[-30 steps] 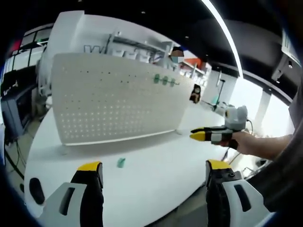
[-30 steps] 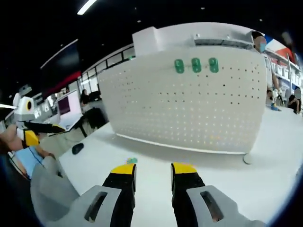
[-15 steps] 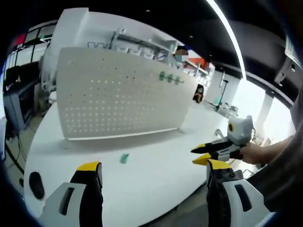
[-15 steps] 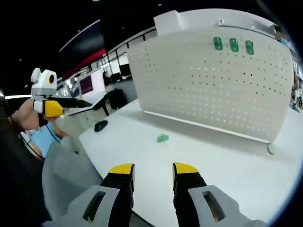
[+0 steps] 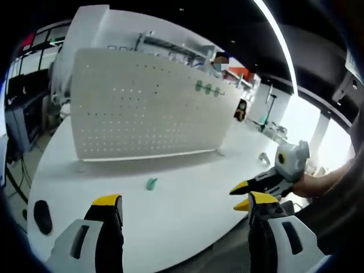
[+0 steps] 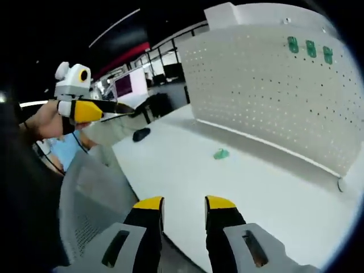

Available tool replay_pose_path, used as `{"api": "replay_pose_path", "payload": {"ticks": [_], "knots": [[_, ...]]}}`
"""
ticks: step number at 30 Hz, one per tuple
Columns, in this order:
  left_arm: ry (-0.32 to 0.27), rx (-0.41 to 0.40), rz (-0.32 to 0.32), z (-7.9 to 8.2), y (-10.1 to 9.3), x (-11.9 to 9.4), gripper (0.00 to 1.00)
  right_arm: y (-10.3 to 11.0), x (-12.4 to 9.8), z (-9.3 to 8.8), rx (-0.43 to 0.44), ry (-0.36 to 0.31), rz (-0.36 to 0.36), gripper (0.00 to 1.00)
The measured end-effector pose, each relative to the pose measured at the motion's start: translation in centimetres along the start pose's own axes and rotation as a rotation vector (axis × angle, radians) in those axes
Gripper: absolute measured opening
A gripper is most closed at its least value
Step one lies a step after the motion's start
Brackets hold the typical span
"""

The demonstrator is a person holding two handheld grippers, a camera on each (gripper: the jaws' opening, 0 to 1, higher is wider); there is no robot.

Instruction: Insert the hook assembly into the mounting plate slot until the hook locks in place.

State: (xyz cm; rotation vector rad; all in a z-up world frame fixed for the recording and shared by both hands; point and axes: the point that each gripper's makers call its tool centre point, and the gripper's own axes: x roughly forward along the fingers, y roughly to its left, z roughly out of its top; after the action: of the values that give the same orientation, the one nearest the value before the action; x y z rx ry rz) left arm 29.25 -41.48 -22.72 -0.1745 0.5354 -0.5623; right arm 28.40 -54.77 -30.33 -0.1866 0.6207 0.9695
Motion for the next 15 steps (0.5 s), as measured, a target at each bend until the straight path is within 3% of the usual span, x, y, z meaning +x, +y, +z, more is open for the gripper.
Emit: {"api": "replay_pose_path", "payload": {"ticks": [15], "knots": [[0.02,-0.012,0.009,-0.2,0.9,0.2,0.92,-2.6,5.3,2.2,-0.118,0.04,0.057,0.23]]}}
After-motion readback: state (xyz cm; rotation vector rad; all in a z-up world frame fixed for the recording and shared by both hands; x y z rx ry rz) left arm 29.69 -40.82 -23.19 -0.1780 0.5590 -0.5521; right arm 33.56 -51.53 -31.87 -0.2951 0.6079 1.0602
